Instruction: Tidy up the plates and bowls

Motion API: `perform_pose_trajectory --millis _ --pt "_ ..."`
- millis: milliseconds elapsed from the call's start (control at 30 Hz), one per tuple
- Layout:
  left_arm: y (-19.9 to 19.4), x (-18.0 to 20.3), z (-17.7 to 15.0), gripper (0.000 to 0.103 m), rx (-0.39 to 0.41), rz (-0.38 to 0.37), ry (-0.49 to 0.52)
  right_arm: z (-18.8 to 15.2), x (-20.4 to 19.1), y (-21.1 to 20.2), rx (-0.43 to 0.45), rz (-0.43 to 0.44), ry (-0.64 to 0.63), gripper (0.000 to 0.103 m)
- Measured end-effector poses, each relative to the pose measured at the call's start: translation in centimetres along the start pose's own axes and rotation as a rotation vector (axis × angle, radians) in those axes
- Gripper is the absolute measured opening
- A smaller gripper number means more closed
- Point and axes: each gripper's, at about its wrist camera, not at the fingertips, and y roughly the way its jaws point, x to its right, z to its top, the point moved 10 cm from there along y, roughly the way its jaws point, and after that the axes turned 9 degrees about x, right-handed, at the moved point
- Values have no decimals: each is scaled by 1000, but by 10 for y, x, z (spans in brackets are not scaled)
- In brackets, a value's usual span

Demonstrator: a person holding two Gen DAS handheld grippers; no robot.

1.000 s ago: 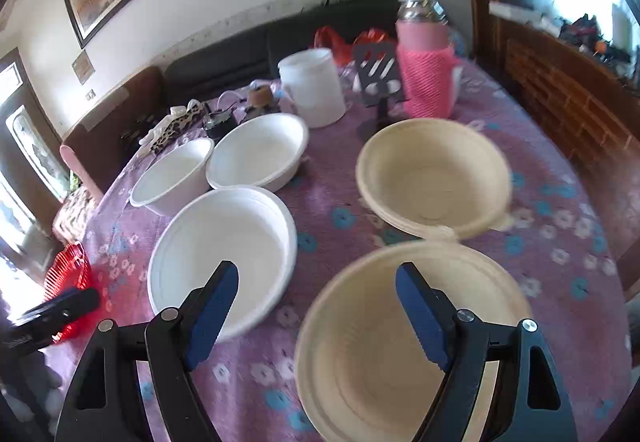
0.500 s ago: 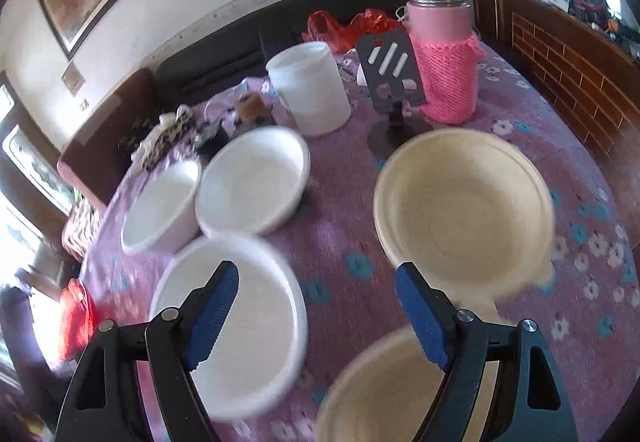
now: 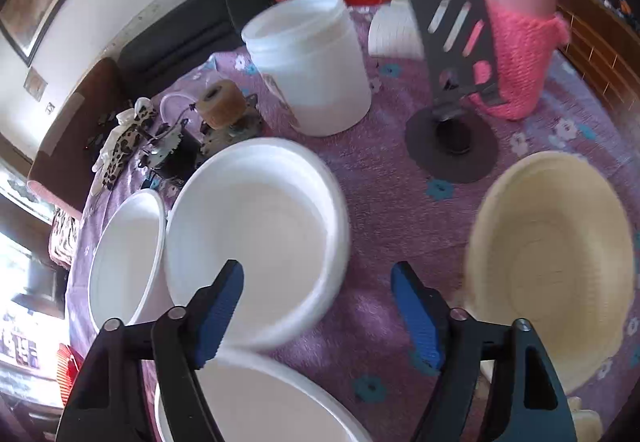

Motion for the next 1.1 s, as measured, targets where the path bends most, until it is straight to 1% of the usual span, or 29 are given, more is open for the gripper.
perform_pose_trajectory --millis 33,67,133,167,200,267,333,367,400,467,567,633,700,733,767,800,833,933,1033,1067,1100 --pt "-1 -1 2 103 0 -2 -6 -1 0 4 -9 2 10 75" --pt "-1 0 3 103 0 -5 -10 -3 0 8 -17 3 25 70" --pt "-1 3 10 103 -2 -24 -23 -7 -1 15 -33 12 36 56" --pt "-1 7 15 102 1 -33 -29 -9 -1 17 -40 14 36 40" --pt "-2 12 23 101 9 -51 -33 -12 -1 17 -43 12 35 32" --pt "-2 26 38 99 23 -74 -23 -13 2 17 -38 7 40 32" --pt "-1 41 56 98 44 -77 2 -13 6 16 -30 15 51 32" --pt "1 49 65 98 57 -73 20 -13 8 15 -29 23 58 30" --pt "4 59 74 98 69 -67 45 -13 10 15 -26 25 64 23" --pt "14 77 91 98 78 -40 101 -13 17 12 -17 3 59 16" --pt "33 100 102 98 49 -33 155 -13 26 10 4 -42 55 16" --pt "49 117 102 92 17 -25 202 -12 29 9 3 -45 64 16" --pt "66 133 96 73 -21 -22 253 -11 30 10 -6 -41 68 16" --pt "72 137 92 67 -40 -20 267 -10 30 10 -9 -37 70 16" --pt "82 143 88 56 -66 -18 282 -10 30 11 -12 -33 71 16" --pt "88 146 84 51 -83 -17 287 -9 32 11 -15 -33 71 16" --pt "97 148 81 51 -96 -6 286 -9 33 12 -18 -27 75 16" --pt "113 147 80 51 -92 32 286 -10 37 12 -26 -4 92 16" --pt "124 151 73 51 -124 27 277 -11 40 12 -36 12 107 16" --pt "126 153 70 40 -134 23 281 -11 40 12 -38 15 111 16" --pt "127 156 67 24 -148 14 292 -11 40 12 -38 15 113 16"
